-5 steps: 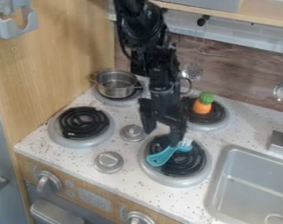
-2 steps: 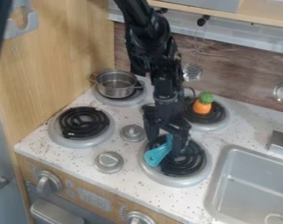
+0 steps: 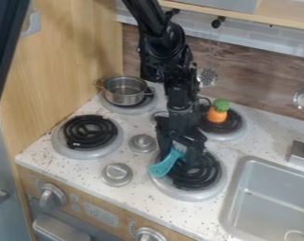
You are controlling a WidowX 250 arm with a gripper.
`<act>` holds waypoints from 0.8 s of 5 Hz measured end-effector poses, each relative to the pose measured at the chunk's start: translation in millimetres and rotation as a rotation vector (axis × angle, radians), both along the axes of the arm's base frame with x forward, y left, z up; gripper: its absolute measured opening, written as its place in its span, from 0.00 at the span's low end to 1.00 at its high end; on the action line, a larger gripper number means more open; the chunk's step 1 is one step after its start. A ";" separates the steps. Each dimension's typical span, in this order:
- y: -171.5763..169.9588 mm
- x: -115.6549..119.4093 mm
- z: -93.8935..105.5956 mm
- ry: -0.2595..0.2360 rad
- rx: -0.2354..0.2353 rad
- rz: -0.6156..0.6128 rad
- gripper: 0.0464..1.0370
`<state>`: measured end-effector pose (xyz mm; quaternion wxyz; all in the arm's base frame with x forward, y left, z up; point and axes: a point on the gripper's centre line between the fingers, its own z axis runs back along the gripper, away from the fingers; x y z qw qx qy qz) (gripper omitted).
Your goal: Move the blue objet to the left side of burner
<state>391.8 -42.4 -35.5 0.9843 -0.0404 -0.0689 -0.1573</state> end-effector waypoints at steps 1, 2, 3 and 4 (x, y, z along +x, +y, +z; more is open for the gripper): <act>3.6 2.0 -0.5 -0.006 0.022 0.014 0.71; 8.3 3.9 0.2 -0.016 0.033 0.038 0.70; 23.9 4.4 2.4 -0.022 0.032 0.101 0.70; 76.7 11.0 27.6 -0.086 0.031 0.280 0.70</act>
